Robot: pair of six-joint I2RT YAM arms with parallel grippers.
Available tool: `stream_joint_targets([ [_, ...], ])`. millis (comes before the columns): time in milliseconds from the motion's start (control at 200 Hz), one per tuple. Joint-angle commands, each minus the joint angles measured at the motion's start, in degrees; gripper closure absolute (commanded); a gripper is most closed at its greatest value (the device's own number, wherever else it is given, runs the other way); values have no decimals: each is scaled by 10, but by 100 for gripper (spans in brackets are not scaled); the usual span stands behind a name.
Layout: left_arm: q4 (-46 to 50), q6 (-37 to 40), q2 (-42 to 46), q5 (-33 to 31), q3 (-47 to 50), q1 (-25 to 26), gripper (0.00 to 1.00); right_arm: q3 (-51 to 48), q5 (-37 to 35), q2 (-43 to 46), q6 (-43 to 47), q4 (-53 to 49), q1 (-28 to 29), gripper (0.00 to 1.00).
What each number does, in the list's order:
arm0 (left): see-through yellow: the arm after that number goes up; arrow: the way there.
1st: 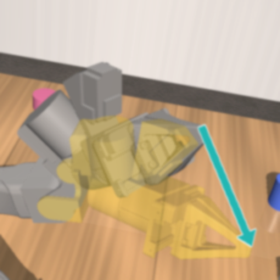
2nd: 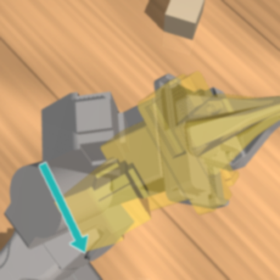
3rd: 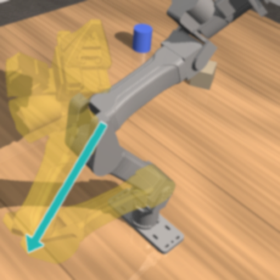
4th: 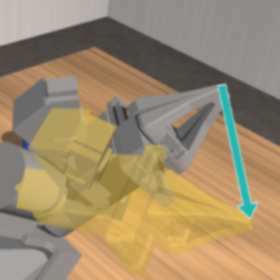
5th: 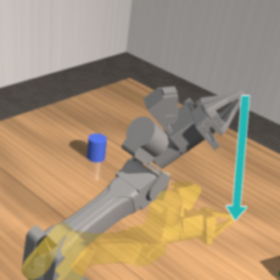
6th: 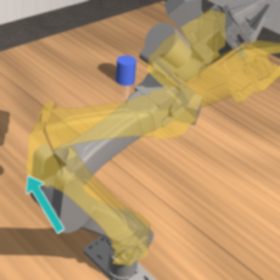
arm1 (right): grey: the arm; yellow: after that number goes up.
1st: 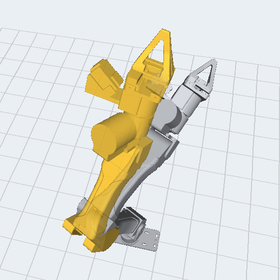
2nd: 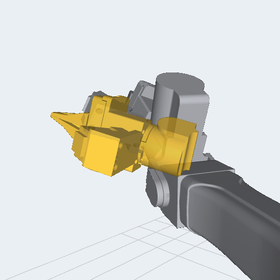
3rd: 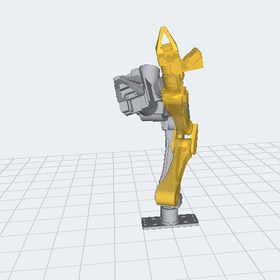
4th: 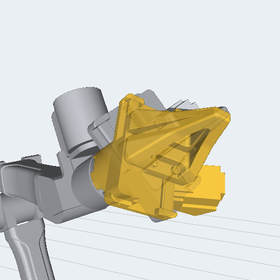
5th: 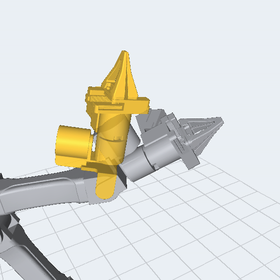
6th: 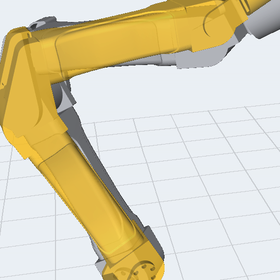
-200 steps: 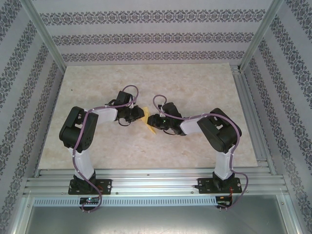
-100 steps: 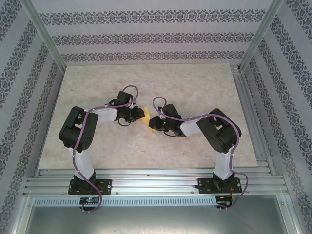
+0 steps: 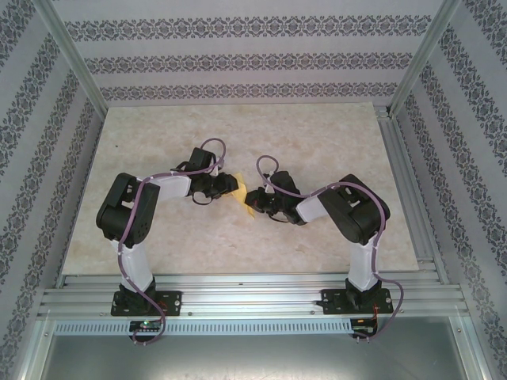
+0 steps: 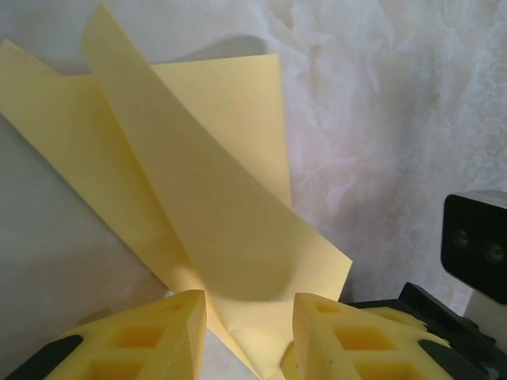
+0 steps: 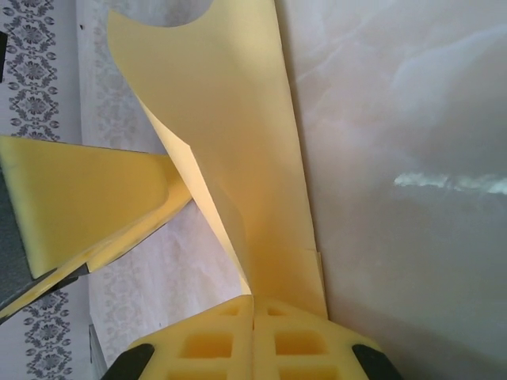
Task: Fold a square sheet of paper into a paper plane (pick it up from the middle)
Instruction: Fold the wing for the fifth time at the center of the table.
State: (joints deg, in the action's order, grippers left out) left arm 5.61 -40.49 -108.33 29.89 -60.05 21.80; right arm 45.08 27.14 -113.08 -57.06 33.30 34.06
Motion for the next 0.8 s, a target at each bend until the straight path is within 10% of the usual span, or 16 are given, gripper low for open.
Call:
stream_joint_targets([
  [0,-31,17,21,24,0,11,64,-4,9,-11,-19,19,-8,94],
  [794,-14,-9,-21,-5,-26,16,72,30,25,-11,-6,-41,-12,86],
])
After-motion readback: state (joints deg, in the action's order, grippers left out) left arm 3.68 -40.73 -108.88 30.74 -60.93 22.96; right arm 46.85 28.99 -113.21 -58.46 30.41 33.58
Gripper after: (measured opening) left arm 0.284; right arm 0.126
